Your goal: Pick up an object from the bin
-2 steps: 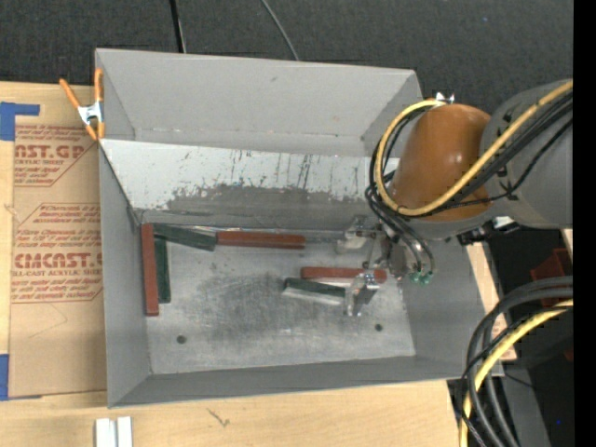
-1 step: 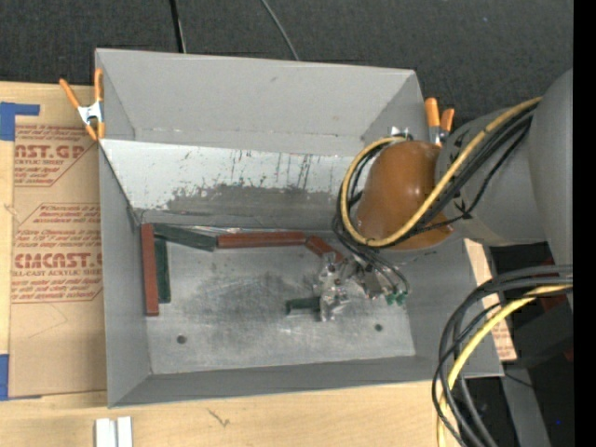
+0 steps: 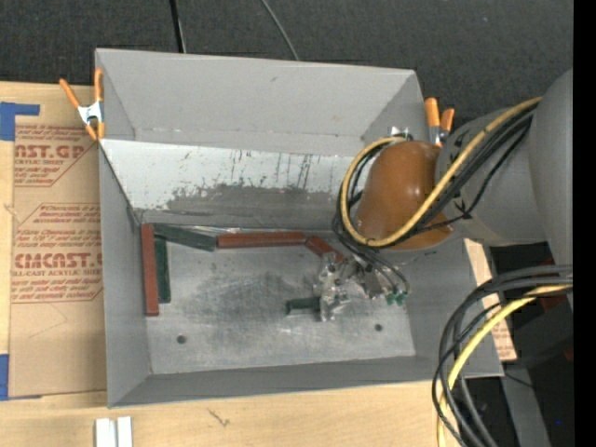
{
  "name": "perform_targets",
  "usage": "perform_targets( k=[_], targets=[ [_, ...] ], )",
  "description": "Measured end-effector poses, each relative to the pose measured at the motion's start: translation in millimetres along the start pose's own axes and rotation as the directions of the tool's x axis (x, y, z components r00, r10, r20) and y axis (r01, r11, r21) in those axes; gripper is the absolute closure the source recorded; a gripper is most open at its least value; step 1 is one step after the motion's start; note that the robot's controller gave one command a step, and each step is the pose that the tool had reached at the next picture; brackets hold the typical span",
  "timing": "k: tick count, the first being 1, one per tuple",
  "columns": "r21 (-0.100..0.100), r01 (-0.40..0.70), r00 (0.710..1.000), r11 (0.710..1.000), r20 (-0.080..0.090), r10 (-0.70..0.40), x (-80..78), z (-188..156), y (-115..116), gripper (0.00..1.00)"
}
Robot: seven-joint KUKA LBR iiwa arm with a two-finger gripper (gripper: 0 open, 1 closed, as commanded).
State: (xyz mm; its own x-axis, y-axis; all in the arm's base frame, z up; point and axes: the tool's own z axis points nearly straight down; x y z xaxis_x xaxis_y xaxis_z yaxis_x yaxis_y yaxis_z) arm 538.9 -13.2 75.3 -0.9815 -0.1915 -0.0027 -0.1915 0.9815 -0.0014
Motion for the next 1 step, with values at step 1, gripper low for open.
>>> perform_targets(
  k=[1],
  targets=[
    [0.000,0.049,0.999,0.999,0.005,-0.049,5.8,-193.5,14.0,1.00]
  ],
)
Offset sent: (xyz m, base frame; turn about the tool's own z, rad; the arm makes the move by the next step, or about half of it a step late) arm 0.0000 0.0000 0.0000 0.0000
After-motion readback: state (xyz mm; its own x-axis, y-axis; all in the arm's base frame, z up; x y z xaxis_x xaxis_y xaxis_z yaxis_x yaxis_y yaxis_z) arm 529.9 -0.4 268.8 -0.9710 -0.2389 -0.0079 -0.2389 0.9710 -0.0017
